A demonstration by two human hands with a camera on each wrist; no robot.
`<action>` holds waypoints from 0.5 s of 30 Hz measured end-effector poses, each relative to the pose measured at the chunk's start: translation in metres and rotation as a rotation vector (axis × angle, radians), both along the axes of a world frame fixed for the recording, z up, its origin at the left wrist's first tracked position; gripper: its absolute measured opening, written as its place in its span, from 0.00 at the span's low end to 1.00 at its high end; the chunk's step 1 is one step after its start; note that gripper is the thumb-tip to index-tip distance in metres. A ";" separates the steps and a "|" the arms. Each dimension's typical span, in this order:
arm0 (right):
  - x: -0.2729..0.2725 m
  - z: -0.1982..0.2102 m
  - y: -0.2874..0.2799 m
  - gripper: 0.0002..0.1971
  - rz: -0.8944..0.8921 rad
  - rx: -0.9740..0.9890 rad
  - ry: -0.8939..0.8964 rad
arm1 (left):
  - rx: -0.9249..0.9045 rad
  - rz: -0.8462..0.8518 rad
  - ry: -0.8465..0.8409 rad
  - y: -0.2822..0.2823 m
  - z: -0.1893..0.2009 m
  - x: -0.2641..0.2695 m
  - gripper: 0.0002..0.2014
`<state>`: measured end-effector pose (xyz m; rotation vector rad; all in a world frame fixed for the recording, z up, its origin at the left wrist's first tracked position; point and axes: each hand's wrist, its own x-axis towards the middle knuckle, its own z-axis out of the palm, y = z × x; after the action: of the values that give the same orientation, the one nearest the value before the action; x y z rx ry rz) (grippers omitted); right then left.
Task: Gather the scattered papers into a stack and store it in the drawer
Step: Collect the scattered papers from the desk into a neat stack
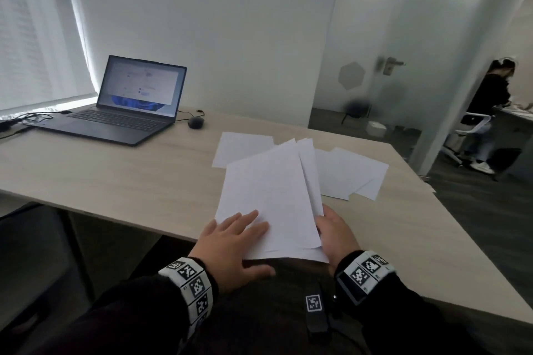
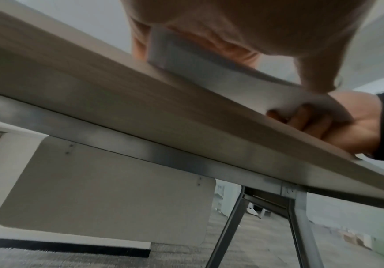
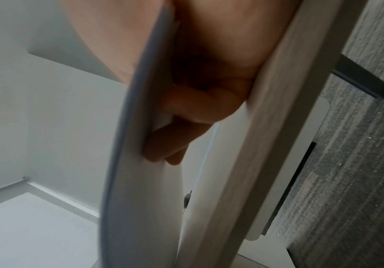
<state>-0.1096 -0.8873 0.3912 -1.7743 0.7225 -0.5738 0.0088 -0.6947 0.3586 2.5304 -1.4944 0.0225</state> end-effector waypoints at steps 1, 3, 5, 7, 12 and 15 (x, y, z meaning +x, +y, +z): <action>0.000 -0.001 0.000 0.13 -0.008 0.000 -0.002 | 0.015 -0.008 -0.013 -0.001 -0.001 -0.001 0.46; 0.002 -0.002 -0.001 0.16 -0.021 0.017 -0.014 | 0.021 -0.016 -0.030 -0.004 -0.004 -0.002 0.39; 0.004 -0.002 0.000 0.25 -0.012 0.047 0.014 | 0.013 -0.031 -0.045 -0.005 -0.010 -0.001 0.34; 0.005 -0.001 -0.001 0.32 -0.007 0.096 0.068 | 0.021 -0.027 -0.048 -0.004 -0.011 -0.005 0.30; -0.001 0.002 -0.012 0.17 0.071 0.405 0.071 | 0.005 -0.014 -0.139 -0.002 -0.015 -0.009 0.27; 0.001 0.002 -0.018 0.07 0.134 0.352 0.136 | 0.017 -0.023 -0.163 -0.003 -0.015 -0.011 0.29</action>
<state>-0.1088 -0.9050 0.3927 -1.5269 0.7411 -0.2201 -0.0022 -0.6976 0.3440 2.5791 -1.5879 0.2177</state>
